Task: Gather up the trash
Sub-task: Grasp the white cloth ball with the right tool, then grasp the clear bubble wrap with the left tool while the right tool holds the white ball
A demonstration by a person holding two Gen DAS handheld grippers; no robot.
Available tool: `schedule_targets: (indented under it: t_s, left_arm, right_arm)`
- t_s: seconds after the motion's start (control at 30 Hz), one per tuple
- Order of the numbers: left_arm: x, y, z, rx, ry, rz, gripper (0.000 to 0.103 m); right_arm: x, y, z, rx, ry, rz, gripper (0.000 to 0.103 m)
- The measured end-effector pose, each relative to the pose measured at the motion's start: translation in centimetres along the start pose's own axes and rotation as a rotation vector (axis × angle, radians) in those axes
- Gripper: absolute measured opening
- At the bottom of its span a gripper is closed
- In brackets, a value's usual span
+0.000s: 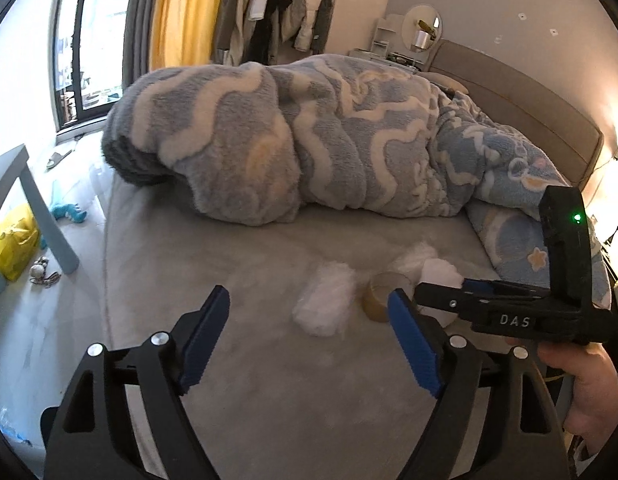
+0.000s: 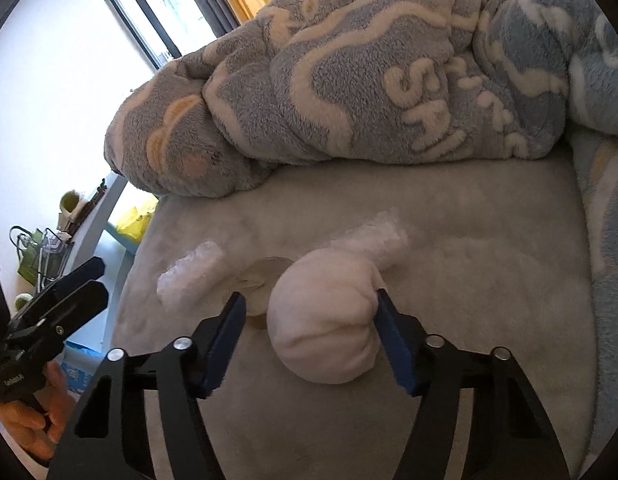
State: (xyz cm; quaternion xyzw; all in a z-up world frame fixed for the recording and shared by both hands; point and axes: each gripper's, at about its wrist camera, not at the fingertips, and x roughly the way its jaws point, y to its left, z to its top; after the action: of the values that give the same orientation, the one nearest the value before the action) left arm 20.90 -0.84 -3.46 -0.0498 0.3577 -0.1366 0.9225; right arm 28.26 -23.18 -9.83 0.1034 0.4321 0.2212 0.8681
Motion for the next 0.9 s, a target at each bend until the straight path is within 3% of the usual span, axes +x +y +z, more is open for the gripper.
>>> schedule_targets:
  t_s: [0.03,0.13,0.4,0.9]
  left_arm:
    - [0.3,-0.2,0.0,0.003,0.000,-0.004,0.086]
    - [1.3,-0.5,0.1,0.001,0.013,-0.004,0.086]
    - [3.7,-1.1,-0.1,-0.003,0.067,0.016,0.086]
    - [6.8,-1.3,-0.5,0.031,0.128,0.080,0.065]
  right_arm:
    - [0.0,-0.2,0.1,0.001,-0.002,0.003,0.054]
    - [0.0,-0.5,0.4,-0.007,0.001,0.009,0.050]
    - [-0.6,-1.2,0.6,-0.034,0.008,0.017,0.045]
    - [-3.4,-3.1,0.9,-0.006,-0.055,0.040,0.045]
